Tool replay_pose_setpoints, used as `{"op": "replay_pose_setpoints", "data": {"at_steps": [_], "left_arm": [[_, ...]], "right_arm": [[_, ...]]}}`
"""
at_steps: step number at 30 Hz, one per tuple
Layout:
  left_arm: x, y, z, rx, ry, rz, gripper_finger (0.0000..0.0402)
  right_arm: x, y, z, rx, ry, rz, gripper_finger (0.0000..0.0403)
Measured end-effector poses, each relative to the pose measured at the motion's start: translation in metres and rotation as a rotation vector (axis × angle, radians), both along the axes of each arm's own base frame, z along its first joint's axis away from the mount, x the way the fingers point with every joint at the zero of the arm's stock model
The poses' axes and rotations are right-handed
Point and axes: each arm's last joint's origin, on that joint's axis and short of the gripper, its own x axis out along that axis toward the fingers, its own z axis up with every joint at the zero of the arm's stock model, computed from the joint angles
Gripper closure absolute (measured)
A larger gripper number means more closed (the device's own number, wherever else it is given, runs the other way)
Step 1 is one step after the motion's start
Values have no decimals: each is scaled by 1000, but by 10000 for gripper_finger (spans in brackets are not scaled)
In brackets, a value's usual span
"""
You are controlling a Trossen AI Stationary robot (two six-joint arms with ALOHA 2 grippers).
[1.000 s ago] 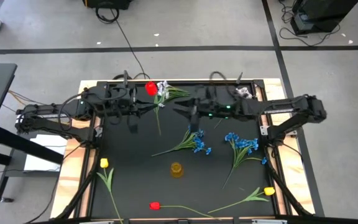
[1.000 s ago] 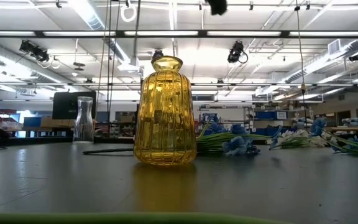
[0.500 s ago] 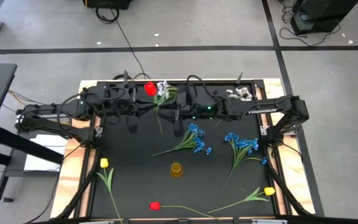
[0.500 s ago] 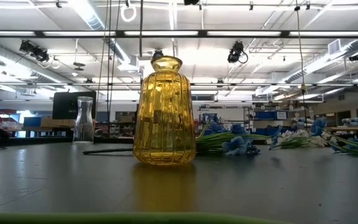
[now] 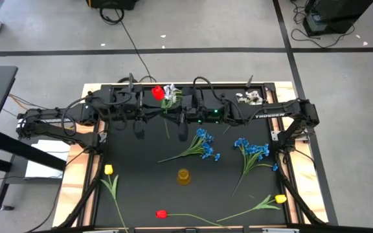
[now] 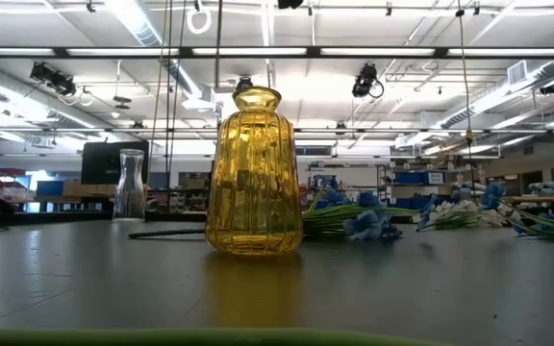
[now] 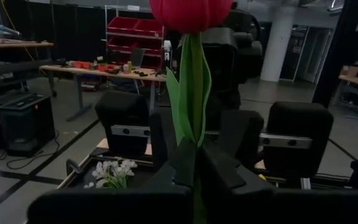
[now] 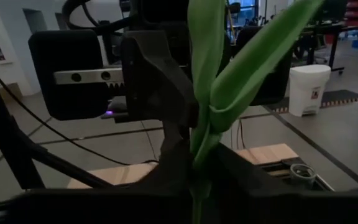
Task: Sort flowers into vase by color
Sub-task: Put the top red flower into the yellow vase
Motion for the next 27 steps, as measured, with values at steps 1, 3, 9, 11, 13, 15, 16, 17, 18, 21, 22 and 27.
{"op": "replay_pose_setpoints", "data": {"at_steps": [1,3,9,11,13,15,16,17,18,21,22,27], "left_arm": [[0,0,0,-2,1,0,383],[0,0,0,-8,2,1,383],[-2,0,1,-1,-3,10,341],[-6,0,3,10,-13,13,304],[-12,0,6,31,-19,19,266],[-19,0,8,43,-18,51,230],[-24,0,9,50,-15,61,214],[-29,0,9,53,-8,75,199],[-34,0,9,52,7,84,187],[-50,0,8,44,41,97,161],[-53,0,8,32,49,96,157],[-69,-1,11,11,36,94,150]], "right_arm": [[0,0,0,0,1,5,364],[0,-1,0,-2,4,13,386],[0,-1,-1,7,7,2,388],[0,-1,-1,4,10,-19,388],[0,0,-1,-2,11,-69,388],[-2,1,0,-15,15,-124,389],[-3,2,1,-28,15,-143,389],[-3,3,1,-39,17,-159,389],[-4,3,2,-50,23,-166,389],[-5,6,2,-61,25,-174,389],[-6,7,3,-61,24,-172,389],[-9,14,7,-103,17,-152,389]]}}
